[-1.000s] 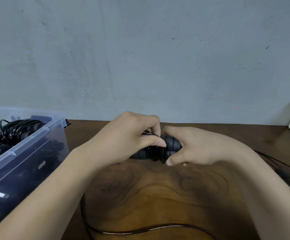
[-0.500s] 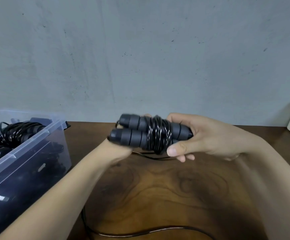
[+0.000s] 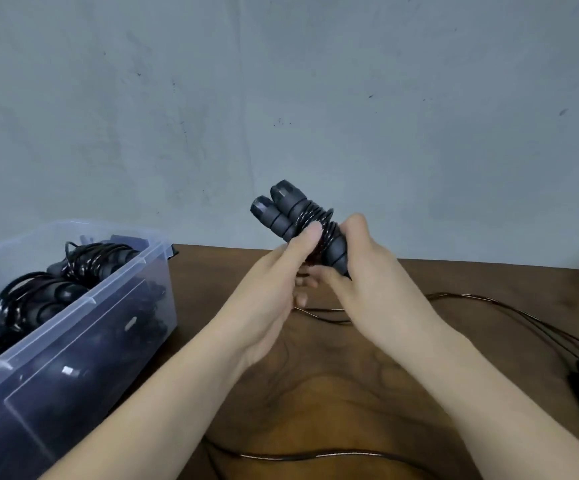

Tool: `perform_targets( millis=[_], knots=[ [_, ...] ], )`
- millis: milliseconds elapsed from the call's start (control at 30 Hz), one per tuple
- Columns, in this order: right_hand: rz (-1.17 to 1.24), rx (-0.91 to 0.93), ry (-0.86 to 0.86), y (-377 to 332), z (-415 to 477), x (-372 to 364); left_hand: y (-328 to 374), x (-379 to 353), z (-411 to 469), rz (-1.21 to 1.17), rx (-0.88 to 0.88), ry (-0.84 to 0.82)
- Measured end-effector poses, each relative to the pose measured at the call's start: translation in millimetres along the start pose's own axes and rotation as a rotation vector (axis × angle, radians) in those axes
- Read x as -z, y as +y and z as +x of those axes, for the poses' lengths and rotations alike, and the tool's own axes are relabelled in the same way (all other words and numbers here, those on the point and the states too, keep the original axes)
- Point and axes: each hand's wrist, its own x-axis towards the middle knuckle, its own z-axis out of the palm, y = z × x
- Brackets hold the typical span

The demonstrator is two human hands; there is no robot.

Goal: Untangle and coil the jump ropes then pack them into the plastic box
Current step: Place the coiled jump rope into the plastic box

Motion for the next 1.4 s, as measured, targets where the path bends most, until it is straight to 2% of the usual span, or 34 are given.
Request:
perform_targets(
  millis=[133,267,433,600,767,867,1000,1167,1300,1400],
  knots=[
    [-0.120,0.109,0.010,-38,-11,-27,26,20,-34,0.199,-0.044,0.175],
    [-0.042,0.165,-0.069,-80,-7,-37,47,58,-67,0.319,-0.082,0.318],
    [0.128,0.216,-0.125,-141,12,-50,74,112,-107,0.385,-0.040,0.447],
    [0.264,0.287,-0.251,-188,45,-80,104,164,-137,0.412,-0.017,0.569],
    [0.333,0.307,-0.460,-227,62,-114,120,216,-173,0.763,0.082,0.697],
    [0.327,0.319,-0.565,-244,65,-136,122,236,-188,0.853,0.166,0.682],
    [0.196,0.377,-0.679,-253,63,-161,122,250,-202,0.912,0.324,0.580],
    [0.016,0.438,-0.723,-244,68,-176,115,260,-187,1.145,0.537,0.425],
    [0.077,0.399,-0.694,-240,77,-169,122,265,-178,1.111,0.645,0.290],
    [0.145,0.373,-0.672,-240,79,-170,127,279,-184,0.892,0.615,0.206]
  ],
)
